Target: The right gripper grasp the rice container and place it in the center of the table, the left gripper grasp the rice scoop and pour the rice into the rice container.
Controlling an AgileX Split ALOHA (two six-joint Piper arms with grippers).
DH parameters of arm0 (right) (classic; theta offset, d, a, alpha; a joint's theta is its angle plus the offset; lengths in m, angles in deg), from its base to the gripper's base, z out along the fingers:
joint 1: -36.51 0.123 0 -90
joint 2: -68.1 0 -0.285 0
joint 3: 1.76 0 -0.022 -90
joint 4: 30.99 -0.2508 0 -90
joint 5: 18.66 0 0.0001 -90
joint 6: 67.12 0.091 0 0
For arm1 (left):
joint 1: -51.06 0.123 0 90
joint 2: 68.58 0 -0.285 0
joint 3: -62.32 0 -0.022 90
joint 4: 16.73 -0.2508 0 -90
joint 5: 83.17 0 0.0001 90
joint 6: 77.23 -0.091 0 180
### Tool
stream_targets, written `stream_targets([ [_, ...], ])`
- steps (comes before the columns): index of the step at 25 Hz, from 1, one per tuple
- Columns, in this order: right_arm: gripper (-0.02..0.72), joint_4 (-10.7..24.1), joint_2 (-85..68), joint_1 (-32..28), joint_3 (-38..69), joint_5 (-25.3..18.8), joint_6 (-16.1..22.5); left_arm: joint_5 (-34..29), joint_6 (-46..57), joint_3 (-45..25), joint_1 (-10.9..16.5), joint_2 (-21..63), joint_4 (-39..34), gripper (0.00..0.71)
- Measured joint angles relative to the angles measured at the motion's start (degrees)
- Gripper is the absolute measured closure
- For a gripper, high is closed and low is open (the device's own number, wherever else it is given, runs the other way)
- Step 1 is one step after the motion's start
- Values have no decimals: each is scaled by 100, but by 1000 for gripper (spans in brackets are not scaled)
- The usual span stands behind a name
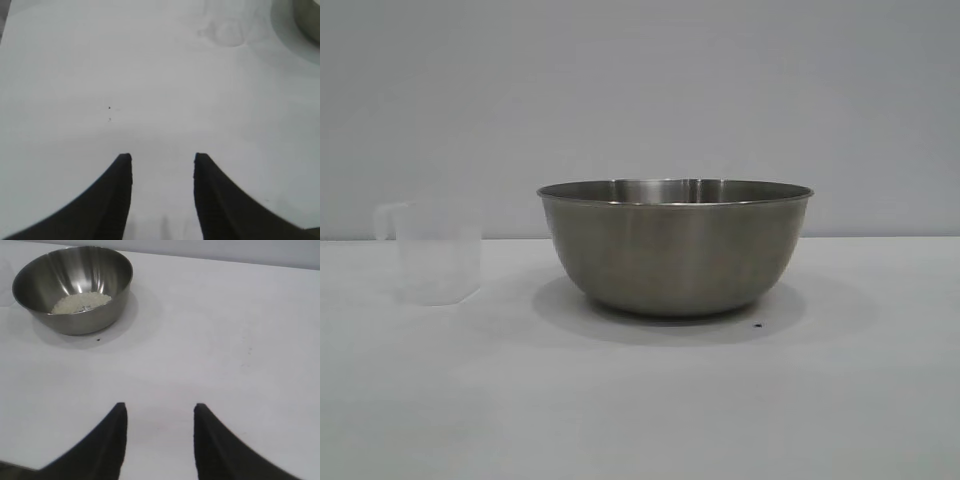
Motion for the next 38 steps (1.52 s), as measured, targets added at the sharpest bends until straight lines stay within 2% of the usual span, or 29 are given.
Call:
stream_targets([
  [14,388,0,0,0,0,0,0,-83,376,-22,0,478,-9,467],
  [31,388,0,0,-13,0,0,11,-83,342,-22,3,489,-9,467],
  [35,388,0,0,-488,0,0,11,-83,342,-22,81,628,-9,467],
  [38,388,0,0,-1028,7,0,22,-96,342,-22,290,682,-9,467],
])
